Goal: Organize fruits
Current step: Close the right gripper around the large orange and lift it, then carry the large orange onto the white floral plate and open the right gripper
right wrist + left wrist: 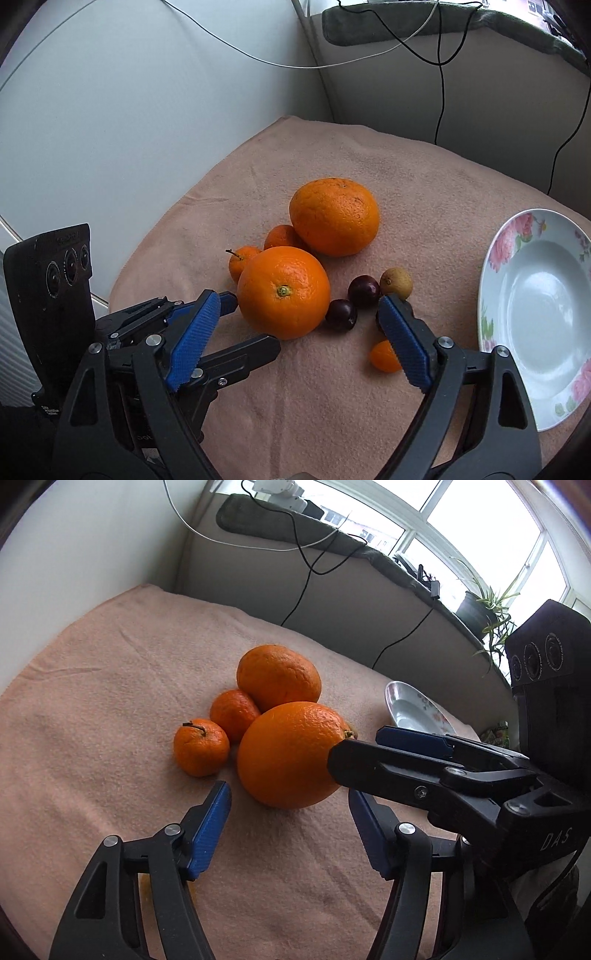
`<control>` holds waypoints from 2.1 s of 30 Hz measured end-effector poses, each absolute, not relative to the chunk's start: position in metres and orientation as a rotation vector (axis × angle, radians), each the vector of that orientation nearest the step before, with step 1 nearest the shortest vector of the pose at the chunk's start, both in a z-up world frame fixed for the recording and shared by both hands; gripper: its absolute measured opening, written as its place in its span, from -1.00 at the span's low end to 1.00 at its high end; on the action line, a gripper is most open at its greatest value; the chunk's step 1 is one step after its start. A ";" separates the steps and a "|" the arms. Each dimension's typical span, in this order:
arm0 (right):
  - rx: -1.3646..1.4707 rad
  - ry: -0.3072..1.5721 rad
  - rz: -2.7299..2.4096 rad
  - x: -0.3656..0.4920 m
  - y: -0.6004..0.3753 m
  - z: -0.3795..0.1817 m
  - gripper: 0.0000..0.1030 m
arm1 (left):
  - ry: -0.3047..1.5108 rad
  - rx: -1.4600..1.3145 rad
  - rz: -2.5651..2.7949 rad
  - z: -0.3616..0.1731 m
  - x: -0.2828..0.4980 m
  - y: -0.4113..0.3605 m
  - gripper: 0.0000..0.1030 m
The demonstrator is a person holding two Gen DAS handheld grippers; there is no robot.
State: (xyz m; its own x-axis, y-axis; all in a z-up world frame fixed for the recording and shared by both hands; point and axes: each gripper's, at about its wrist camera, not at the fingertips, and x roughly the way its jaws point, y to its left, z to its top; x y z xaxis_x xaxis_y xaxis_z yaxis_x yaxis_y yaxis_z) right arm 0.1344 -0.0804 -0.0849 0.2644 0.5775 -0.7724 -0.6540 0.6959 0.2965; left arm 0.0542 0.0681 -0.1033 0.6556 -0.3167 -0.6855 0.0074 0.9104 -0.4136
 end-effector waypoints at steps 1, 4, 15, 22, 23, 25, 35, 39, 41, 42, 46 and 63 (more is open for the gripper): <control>-0.098 1.006 0.839 0.135 -0.077 -0.086 0.76 | 0.843 -0.397 -0.190 -0.104 0.055 0.068 0.24; -0.128 1.009 0.846 0.134 -0.070 -0.088 0.73 | 0.847 -0.397 -0.187 -0.107 0.057 0.068 0.21; -0.146 1.088 0.867 0.146 -0.055 -0.107 0.33 | 0.846 -0.405 -0.212 -0.111 0.064 0.066 0.19; -0.178 1.077 0.860 0.145 -0.051 -0.107 0.31 | 0.844 -0.412 -0.217 -0.111 0.065 0.065 0.19; -0.177 1.075 0.858 0.145 -0.052 -0.106 0.31 | 0.843 -0.410 -0.215 -0.110 0.065 0.065 0.19; -0.180 1.069 0.855 0.143 -0.052 -0.106 0.31 | 0.841 -0.406 -0.213 -0.109 0.064 0.064 0.18; -0.165 1.031 0.841 0.134 -0.063 -0.095 0.30 | 0.816 -0.372 -0.221 -0.099 0.058 0.054 0.17; -0.148 1.008 0.827 0.132 -0.074 -0.087 0.30 | 0.801 -0.350 -0.237 -0.091 0.058 0.044 0.17; -0.137 0.993 0.815 0.130 -0.083 -0.082 0.30 | 0.794 -0.336 -0.249 -0.087 0.059 0.037 0.17; -0.131 0.987 0.808 0.130 -0.088 -0.080 0.30 | 0.790 -0.329 -0.256 -0.085 0.059 0.033 0.17; -0.101 0.967 0.777 0.129 -0.110 -0.073 0.30 | 0.780 -0.302 -0.288 -0.078 0.062 0.015 0.17; 0.033 0.934 0.616 0.135 -0.212 -0.066 0.30 | 0.790 -0.196 -0.440 -0.069 0.083 -0.072 0.17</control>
State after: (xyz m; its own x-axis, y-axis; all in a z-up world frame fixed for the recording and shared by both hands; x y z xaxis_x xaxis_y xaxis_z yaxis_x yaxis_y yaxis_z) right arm 0.1349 -0.2119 -0.0658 0.4369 0.5093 -0.7414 -0.4815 0.8286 0.2855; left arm 0.0830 -0.0725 -0.0689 0.6192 -0.4519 -0.6421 0.3081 0.8920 -0.3307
